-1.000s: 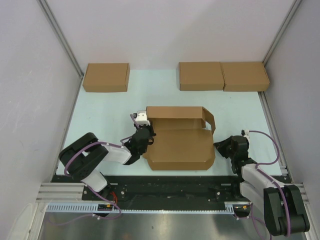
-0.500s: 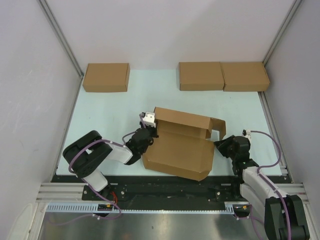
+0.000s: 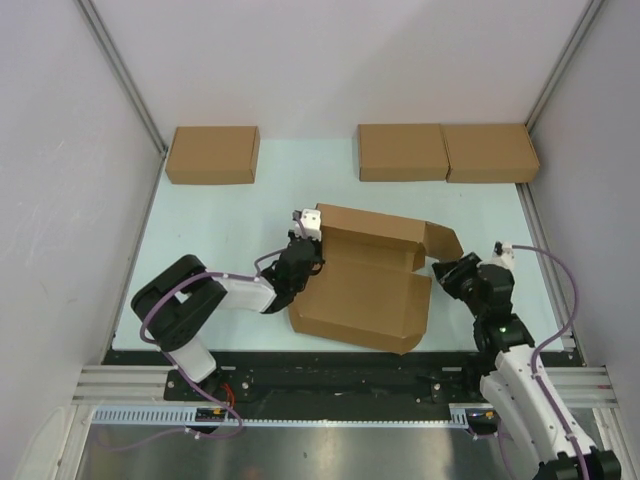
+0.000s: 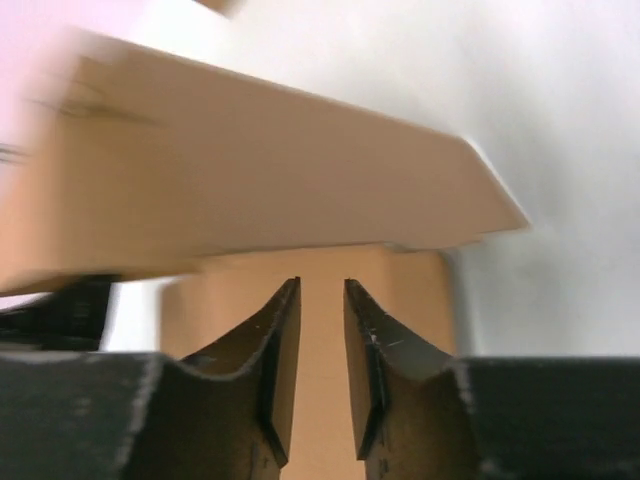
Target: Fold the paper box
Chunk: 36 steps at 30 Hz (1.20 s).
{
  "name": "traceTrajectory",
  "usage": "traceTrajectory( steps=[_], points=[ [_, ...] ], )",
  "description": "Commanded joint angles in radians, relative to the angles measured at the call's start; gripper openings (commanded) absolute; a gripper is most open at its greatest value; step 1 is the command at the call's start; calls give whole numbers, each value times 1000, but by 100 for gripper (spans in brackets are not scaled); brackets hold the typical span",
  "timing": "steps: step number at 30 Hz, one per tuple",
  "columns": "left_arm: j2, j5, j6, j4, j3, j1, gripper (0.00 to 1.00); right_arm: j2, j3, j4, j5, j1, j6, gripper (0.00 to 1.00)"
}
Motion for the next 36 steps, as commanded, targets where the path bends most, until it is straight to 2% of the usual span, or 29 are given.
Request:
traceTrajectory(
  steps=[1,5,10,19,30,36],
  points=[
    [24,-25,-30,-129,31,1,0,-75,129,-144,75,8,-125,33],
    [38,-23,-16,-170,63,2,0,-75,145,-171,121,-10,-153,37],
    [45,3,-1,-227,113,4,0,-26,148,-158,119,-56,-160,36],
    [94,86,10,-483,287,30,0,-23,146,-168,122,-86,-165,37],
    [216,184,16,-739,488,68,0,-21,166,-152,222,-124,-182,38],
    [291,218,10,-868,606,93,0,-46,178,-109,169,-127,-219,47]
  ],
)
